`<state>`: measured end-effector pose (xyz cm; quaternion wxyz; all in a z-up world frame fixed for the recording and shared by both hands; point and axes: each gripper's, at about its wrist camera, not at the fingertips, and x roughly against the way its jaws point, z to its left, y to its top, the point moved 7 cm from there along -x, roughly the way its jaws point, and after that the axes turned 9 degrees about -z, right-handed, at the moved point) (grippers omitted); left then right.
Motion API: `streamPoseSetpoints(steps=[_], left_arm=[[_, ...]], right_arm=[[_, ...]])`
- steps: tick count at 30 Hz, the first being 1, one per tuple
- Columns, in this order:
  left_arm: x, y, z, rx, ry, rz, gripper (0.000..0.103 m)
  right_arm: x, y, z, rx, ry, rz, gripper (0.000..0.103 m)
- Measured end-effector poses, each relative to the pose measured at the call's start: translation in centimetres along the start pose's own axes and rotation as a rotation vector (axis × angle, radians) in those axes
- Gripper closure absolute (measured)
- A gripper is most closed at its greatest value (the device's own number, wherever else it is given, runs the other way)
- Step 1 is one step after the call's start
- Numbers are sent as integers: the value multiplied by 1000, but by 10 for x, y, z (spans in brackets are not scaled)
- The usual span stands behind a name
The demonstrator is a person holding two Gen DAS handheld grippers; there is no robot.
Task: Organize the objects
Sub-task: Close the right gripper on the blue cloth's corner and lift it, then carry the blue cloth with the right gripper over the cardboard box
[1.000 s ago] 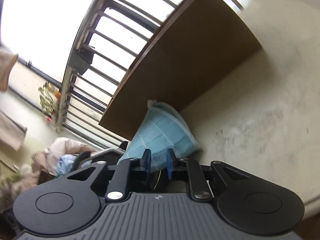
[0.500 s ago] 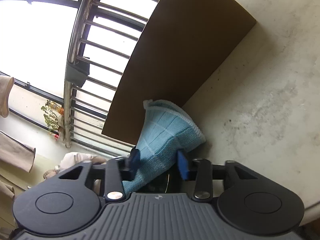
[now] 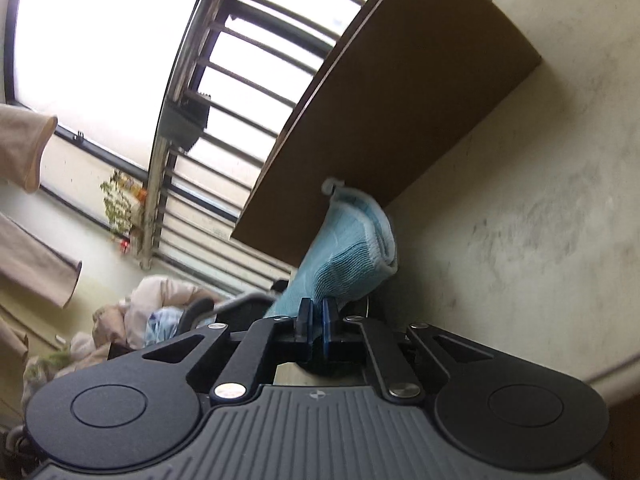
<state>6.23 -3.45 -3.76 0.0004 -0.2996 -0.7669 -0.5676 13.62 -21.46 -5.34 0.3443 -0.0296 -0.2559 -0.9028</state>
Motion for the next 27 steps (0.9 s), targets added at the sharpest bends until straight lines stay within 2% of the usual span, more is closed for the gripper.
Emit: streamPoseSetpoints(steps=[4,7,9,11,12,13,14,15,16,18,20,27], left_arm=[[7,-4,8,25,2,12,81],[10,-4,16,38,8,12,76],[13,-5,22,61,5,8,65],[15,-4,29,94,8,-6,41],[15,-3,33,116,9,-11,37],[15,-2,36,135,4,-14,33],[13,-1,40,166,-10,-12,31],[11,-1,43,190,-23,-6,30],[7,0,45,225,-46,7,25],[1,-1,48,280,-83,24,21],[-7,-1,49,323,-109,39,19],[-29,-2,50,360,-94,71,14]], right_arm=[[6,-14,3,16,6,42,98],[7,-20,3,75,-26,57,97],[12,-20,3,114,-54,58,95],[20,-14,5,147,-63,42,92],[24,-9,6,162,-67,26,84],[30,-3,7,178,-70,3,68],[35,4,9,191,-71,-24,59],[38,10,11,199,-69,-48,43],[40,19,12,203,-64,-70,38],[36,33,13,206,-52,-85,37],[23,44,12,195,-53,-76,31],[-31,53,-7,136,-47,23,31]])
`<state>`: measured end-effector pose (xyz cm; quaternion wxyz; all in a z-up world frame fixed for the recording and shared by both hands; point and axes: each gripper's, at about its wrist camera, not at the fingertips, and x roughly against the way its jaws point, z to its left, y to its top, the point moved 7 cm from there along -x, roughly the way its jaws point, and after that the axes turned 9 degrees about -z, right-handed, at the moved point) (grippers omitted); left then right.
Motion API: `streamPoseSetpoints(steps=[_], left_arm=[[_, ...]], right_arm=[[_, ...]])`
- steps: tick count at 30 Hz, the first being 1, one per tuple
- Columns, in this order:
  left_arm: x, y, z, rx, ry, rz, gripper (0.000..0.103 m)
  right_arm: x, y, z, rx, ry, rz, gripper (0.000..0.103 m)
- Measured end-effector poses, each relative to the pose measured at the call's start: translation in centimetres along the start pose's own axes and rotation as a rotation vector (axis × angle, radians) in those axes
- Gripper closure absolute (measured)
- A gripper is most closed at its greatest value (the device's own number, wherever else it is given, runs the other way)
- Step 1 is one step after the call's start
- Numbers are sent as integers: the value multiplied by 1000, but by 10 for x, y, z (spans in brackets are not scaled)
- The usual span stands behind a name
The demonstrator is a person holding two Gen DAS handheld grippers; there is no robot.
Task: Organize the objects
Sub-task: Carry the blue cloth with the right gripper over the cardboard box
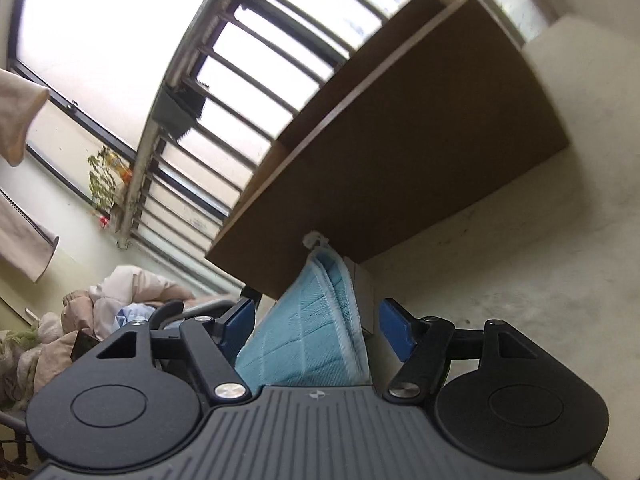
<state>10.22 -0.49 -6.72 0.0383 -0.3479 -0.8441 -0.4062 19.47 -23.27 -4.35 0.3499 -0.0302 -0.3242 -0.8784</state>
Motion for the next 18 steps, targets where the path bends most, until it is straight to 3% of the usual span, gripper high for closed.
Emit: streamPoseSetpoints(steps=[4,5,6,8,10,11,15,18], left_arm=[[-8,-3,6,10,27,12,14],[-10,-3,7,15,30,10,15],[-9,-3,9,18,30,4,17],[-11,-4,9,23,31,-1,26],[-13,-6,10,33,30,0,36],[-14,-7,11,38,28,4,42],[-13,-10,11,43,30,-6,52],[-5,-8,4,-4,44,-36,66]], right_arm=[[-15,-6,-1,2,14,52,33],[-16,-7,0,7,20,60,35],[-16,-8,2,14,25,63,44],[-14,-10,5,39,19,61,49],[-11,-12,8,74,-1,61,67],[-9,-14,9,84,-4,62,69],[0,-14,16,135,-15,44,87],[9,-16,25,179,-5,42,89]])
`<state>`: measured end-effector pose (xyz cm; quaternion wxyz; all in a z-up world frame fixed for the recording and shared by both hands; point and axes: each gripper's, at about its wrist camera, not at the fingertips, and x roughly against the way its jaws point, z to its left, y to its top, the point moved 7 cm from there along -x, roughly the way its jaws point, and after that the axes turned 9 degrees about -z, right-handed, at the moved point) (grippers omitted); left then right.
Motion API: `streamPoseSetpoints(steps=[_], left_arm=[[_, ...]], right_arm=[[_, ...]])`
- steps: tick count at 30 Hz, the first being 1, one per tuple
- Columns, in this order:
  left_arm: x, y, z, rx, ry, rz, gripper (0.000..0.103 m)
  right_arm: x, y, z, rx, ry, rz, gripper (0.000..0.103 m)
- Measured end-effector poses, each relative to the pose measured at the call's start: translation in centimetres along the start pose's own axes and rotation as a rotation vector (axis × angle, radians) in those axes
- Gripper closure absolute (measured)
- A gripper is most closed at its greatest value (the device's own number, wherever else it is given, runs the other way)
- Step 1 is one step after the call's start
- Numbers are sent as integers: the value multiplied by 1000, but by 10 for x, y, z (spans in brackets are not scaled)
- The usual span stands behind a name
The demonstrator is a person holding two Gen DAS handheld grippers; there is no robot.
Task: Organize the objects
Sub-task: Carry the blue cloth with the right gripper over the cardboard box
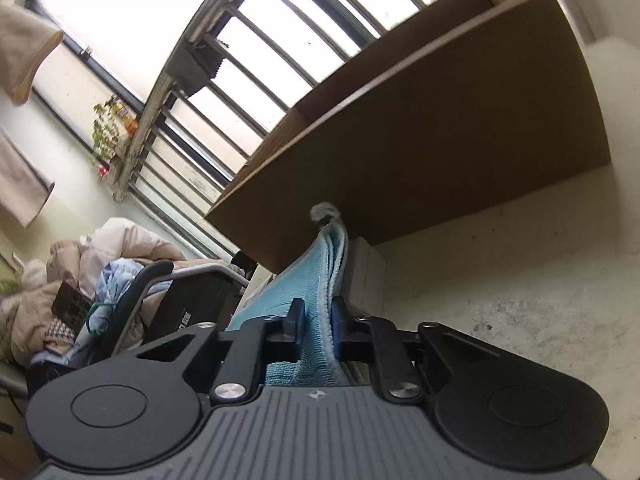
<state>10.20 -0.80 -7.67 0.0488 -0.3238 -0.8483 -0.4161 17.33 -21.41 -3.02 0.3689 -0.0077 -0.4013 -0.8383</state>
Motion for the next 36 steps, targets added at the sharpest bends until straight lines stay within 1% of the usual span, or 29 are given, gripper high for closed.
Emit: streamPoseSetpoints(steps=[1,3,5,6,8,11,13,15,21,26,30,33,35,36], left_arm=[[4,0,-4,-23,-4,-5,69],[10,-1,-11,-66,-15,-8,70],[13,-3,-14,-105,-8,-10,71],[14,-4,-15,-118,-2,-10,73],[14,-4,-16,-133,6,-11,79],[17,-1,-19,-158,19,-27,85],[19,3,-26,-214,43,-53,86],[24,7,-33,-254,48,-77,87],[31,22,-51,-304,36,-121,88],[32,49,-78,-361,10,-172,88],[15,75,-103,-389,-24,-190,88],[-6,100,-121,-388,-66,-165,88],[-28,117,-134,-376,-123,-120,88],[-42,126,-140,-373,-139,-97,88]], right_arm=[[4,-1,3,9,5,0,89],[9,-2,7,16,6,0,89],[14,-5,8,13,9,-2,89],[16,-6,8,13,5,-4,89],[15,-9,7,17,-11,-2,90],[16,-9,15,49,-26,-9,93],[20,-7,26,98,-27,-31,94],[23,-4,36,149,-35,-52,95],[28,12,63,246,-39,-102,95],[36,39,82,303,-30,-157,95],[40,71,93,350,-38,-206,95],[38,104,94,364,-54,-231,95],[35,129,90,367,-71,-237,95],[32,141,86,360,-83,-235,95]])
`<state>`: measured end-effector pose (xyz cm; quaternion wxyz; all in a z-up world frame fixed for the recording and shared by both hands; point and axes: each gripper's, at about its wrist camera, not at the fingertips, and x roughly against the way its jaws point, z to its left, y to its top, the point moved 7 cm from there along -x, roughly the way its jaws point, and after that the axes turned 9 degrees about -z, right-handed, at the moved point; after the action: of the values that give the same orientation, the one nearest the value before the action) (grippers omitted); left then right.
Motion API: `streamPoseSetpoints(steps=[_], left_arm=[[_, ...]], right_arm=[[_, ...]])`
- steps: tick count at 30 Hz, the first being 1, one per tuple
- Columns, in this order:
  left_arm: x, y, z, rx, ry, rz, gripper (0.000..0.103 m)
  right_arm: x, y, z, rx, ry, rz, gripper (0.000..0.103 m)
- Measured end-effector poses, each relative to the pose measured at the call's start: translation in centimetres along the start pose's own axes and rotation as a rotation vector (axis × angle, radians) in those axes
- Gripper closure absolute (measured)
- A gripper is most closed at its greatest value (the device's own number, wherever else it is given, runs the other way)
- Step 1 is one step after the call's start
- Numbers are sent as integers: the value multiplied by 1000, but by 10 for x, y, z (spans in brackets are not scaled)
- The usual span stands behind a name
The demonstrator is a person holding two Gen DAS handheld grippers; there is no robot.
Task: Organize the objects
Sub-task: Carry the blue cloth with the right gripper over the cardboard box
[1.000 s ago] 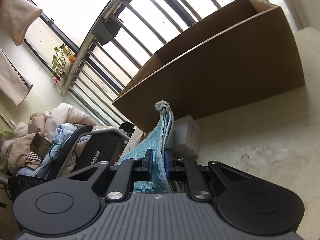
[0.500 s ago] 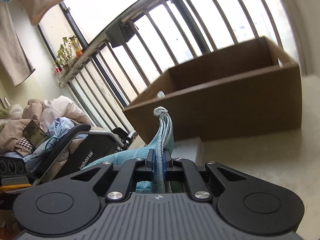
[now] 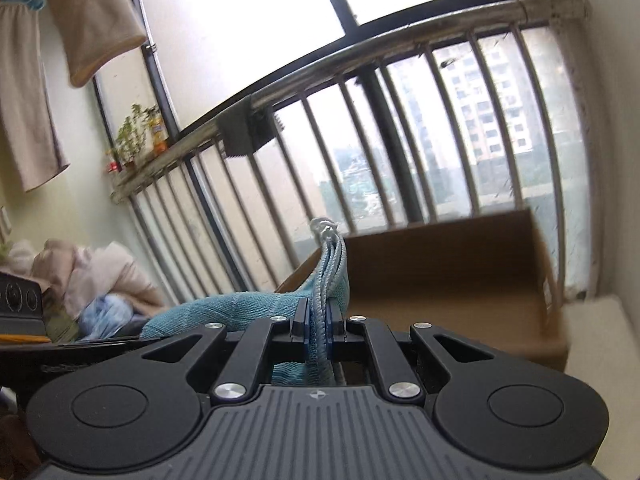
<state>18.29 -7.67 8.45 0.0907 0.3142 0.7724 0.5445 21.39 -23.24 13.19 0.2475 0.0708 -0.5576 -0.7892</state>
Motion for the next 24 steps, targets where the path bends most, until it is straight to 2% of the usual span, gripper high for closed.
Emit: streamPoseSetpoints(steps=[3,7,11,15,20,24], left_arm=[[-49,19,4,14,-17,74,88],[-126,31,27,67,-1,211,88],[-201,23,56,132,43,361,88],[-258,8,81,189,83,477,88],[-303,0,97,219,114,551,88],[-317,0,100,208,122,547,88]], right_arm=[[-23,22,-30,-15,-53,22,95],[-67,33,-77,-44,-125,111,95],[-111,29,-125,-79,-198,221,95],[-146,16,-163,-67,-272,317,95],[-175,9,-185,16,-346,370,95],[-189,10,-187,103,-381,377,95]])
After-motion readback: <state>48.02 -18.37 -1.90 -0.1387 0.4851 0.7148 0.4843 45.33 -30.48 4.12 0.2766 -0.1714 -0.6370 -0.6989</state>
